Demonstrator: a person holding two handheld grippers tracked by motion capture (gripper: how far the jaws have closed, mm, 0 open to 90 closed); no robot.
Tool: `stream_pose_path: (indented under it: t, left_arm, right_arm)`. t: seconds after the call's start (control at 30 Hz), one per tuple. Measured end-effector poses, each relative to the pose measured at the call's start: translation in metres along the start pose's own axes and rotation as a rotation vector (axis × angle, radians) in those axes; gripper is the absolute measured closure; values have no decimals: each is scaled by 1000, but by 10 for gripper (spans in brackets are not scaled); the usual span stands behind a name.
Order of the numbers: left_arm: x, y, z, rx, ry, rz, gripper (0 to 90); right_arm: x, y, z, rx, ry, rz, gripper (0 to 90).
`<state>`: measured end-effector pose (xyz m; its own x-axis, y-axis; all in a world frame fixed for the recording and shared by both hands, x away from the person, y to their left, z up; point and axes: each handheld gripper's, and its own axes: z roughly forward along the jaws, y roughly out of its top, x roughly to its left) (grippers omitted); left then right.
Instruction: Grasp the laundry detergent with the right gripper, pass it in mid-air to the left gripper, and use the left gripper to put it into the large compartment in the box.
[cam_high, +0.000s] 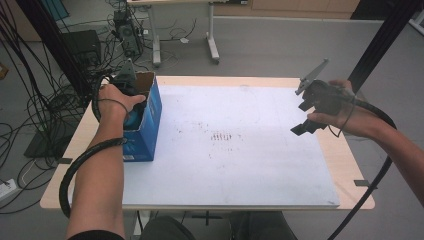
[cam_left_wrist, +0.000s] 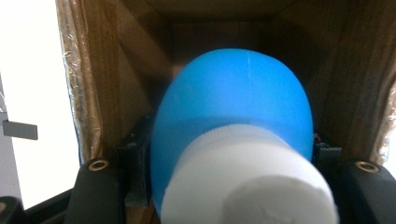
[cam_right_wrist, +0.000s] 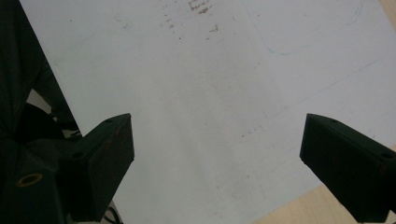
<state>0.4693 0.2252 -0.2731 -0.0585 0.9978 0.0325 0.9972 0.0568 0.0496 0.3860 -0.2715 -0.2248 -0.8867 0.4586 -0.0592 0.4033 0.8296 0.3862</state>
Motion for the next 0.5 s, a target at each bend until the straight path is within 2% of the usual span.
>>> stream_pose_path:
  t: [0.5]
  left_arm:
    - [0, -1, 0, -3, 1, 0, 363]
  right_arm:
    - [-1, -2, -1, 2, -6, 0, 99]
